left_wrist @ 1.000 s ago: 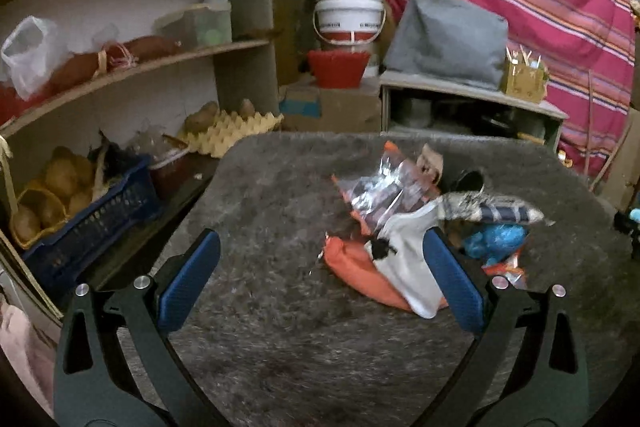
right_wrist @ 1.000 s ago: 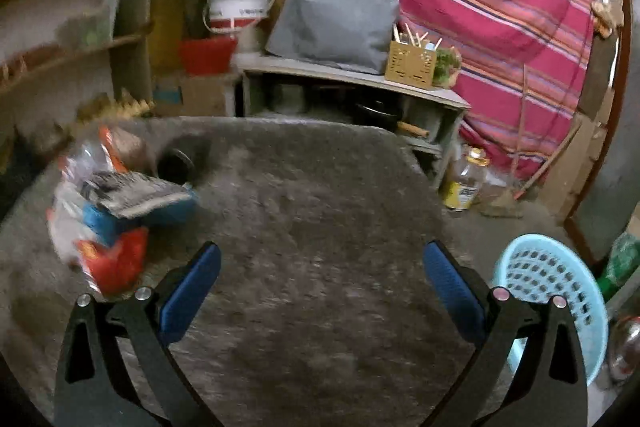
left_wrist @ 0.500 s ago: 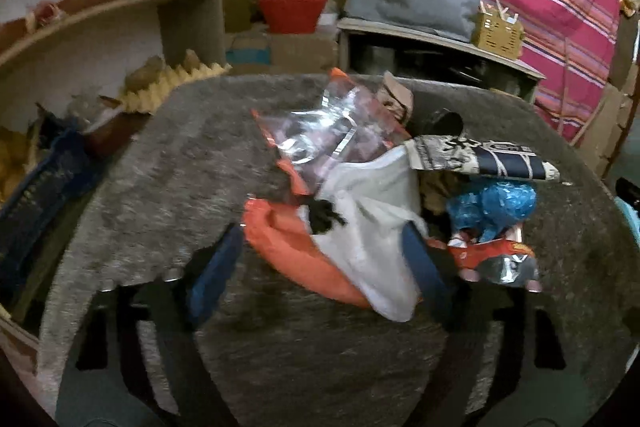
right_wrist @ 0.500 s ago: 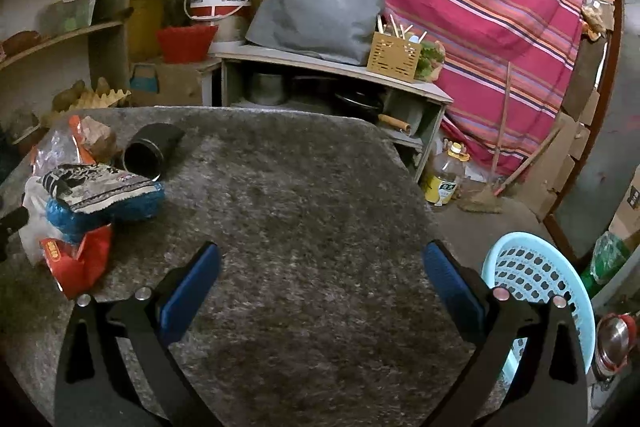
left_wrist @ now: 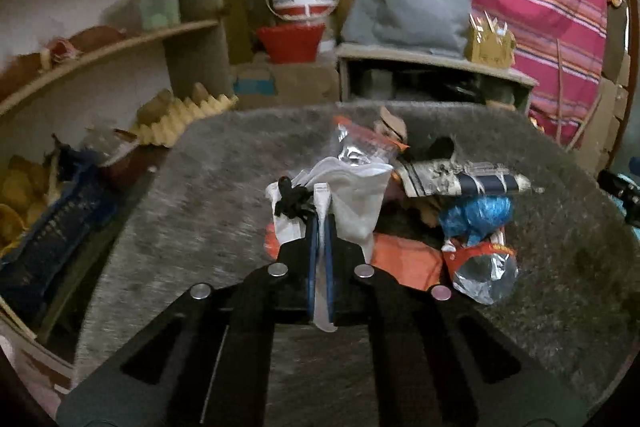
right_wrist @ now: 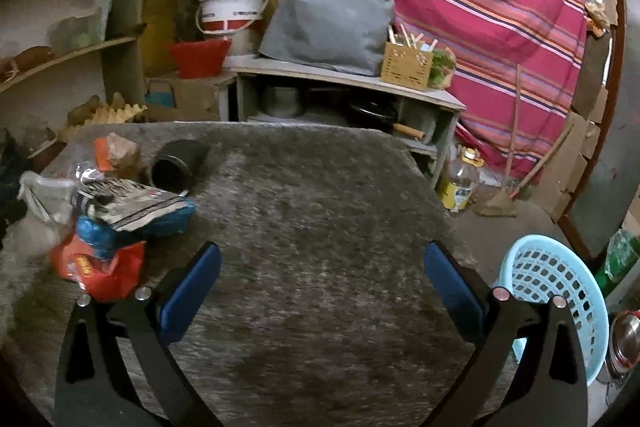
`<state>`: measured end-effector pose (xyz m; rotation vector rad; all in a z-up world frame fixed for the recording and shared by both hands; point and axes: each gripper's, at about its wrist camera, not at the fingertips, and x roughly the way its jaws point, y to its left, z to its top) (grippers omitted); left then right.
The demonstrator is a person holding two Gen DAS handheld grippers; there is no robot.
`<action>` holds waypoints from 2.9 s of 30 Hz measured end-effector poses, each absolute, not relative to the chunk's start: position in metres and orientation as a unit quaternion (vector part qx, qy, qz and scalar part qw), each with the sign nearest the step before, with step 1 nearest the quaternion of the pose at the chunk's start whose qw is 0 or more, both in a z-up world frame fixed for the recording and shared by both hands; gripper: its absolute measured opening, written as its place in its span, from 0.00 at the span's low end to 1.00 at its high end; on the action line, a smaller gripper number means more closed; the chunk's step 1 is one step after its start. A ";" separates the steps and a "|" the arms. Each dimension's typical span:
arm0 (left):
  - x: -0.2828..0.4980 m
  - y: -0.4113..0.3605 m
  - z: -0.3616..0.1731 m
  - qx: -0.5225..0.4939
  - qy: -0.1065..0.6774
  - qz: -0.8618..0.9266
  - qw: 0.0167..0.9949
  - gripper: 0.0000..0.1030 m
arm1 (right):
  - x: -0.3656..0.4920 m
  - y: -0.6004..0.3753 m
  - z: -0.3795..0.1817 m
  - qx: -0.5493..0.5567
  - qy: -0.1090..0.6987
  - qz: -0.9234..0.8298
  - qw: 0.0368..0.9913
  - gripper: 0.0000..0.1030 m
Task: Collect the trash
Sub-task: 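Grasp the blue-and-white wrapper with the right tool while the left tool holds the white bag, then carry both items to the blue basket and open the left tool over it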
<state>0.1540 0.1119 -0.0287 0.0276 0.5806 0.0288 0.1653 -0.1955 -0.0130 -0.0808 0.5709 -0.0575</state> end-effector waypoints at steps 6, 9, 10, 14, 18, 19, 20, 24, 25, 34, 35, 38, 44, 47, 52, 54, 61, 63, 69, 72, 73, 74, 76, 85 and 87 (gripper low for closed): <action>0.139 0.145 -0.016 -0.012 0.271 0.038 0.962 0.02 | 0.165 -0.166 -0.010 -0.042 0.280 0.004 0.959 0.96; 0.136 0.162 -0.013 -0.023 0.269 0.045 0.962 0.02 | 0.164 -0.146 -0.008 -0.052 0.276 0.023 0.959 0.96; 0.136 0.165 -0.013 -0.026 0.269 0.045 0.962 0.02 | 0.163 -0.136 -0.006 -0.056 0.274 0.033 0.959 0.96; 0.136 0.179 -0.015 -0.039 0.278 0.034 0.959 0.02 | 0.161 -0.107 -0.005 -0.070 0.272 0.058 0.958 0.96; 0.138 0.187 -0.023 -0.043 0.290 0.041 0.955 0.02 | 0.166 -0.080 -0.010 -0.089 0.281 0.074 0.953 0.96; 0.138 0.188 -0.024 -0.043 0.290 0.042 0.955 0.02 | 0.167 -0.072 -0.011 -0.092 0.283 0.077 0.951 0.96; 0.139 0.189 -0.024 -0.045 0.289 0.041 0.955 0.02 | 0.168 -0.066 -0.012 -0.097 0.284 0.078 0.951 0.96; 0.142 0.186 -0.022 -0.045 0.282 0.038 0.958 0.02 | 0.177 -0.047 -0.013 -0.119 0.284 0.070 0.949 0.96; 0.144 0.185 -0.022 -0.041 0.280 0.037 0.958 0.02 | 0.178 -0.044 -0.014 -0.124 0.284 0.068 0.948 0.96; 0.156 0.180 -0.024 -0.045 0.284 0.038 0.957 0.02 | 0.203 -0.028 -0.020 -0.154 0.300 0.072 0.939 0.86; 0.157 0.180 -0.023 -0.046 0.284 0.039 0.957 0.02 | 0.206 -0.025 -0.021 -0.157 0.303 0.078 0.937 0.79; 0.160 0.179 -0.022 -0.047 0.285 0.044 0.956 0.02 | 0.214 -0.025 -0.025 -0.146 0.323 0.106 0.929 0.55; 0.157 0.172 -0.018 -0.035 0.280 0.050 0.958 0.02 | 0.218 -0.036 -0.024 -0.114 0.320 0.124 0.932 0.27; 0.154 0.168 -0.012 -0.030 0.274 0.050 0.960 0.02 | 0.216 -0.045 -0.016 -0.102 0.308 0.131 0.937 0.19; 0.148 0.160 0.001 -0.029 0.263 0.046 0.963 0.02 | 0.210 -0.061 -0.006 -0.095 0.294 0.129 0.942 0.11; 0.145 0.155 0.006 -0.031 0.257 0.042 0.965 0.02 | 0.205 -0.070 -0.003 -0.093 0.289 0.126 0.944 0.11; 0.138 0.121 0.023 -0.028 0.242 0.022 0.970 0.02 | 0.188 -0.115 0.012 -0.087 0.277 0.107 0.951 0.09; 0.136 0.102 0.029 -0.025 0.235 0.008 0.972 0.02 | 0.185 -0.129 0.015 -0.086 0.277 0.101 0.952 0.09; 0.137 0.046 0.034 -0.014 0.231 -0.034 0.972 0.02 | 0.170 -0.186 0.024 -0.072 0.273 0.068 0.957 0.09; 0.142 0.013 0.032 -0.011 0.235 -0.055 0.970 0.02 | 0.162 -0.217 0.027 -0.061 0.273 0.047 0.959 0.09; 0.144 0.001 0.031 -0.010 0.237 -0.065 0.969 0.02 | 0.159 -0.230 0.028 -0.056 0.274 0.039 0.959 0.09; 0.145 -0.010 0.030 -0.009 0.238 -0.072 0.969 0.02 | 0.156 -0.243 0.028 -0.050 0.275 0.030 0.960 0.09; 0.148 -0.035 0.028 -0.005 0.239 -0.089 0.967 0.02 | 0.150 -0.270 0.029 -0.039 0.276 0.013 0.960 0.09; 0.152 -0.143 0.013 0.015 0.248 -0.159 0.956 0.02 | 0.121 -0.387 0.018 0.004 0.291 -0.064 0.955 0.09; 0.148 -0.164 0.011 0.016 0.244 -0.178 0.953 0.02 | 0.113 -0.413 0.016 0.011 0.294 -0.084 0.952 0.09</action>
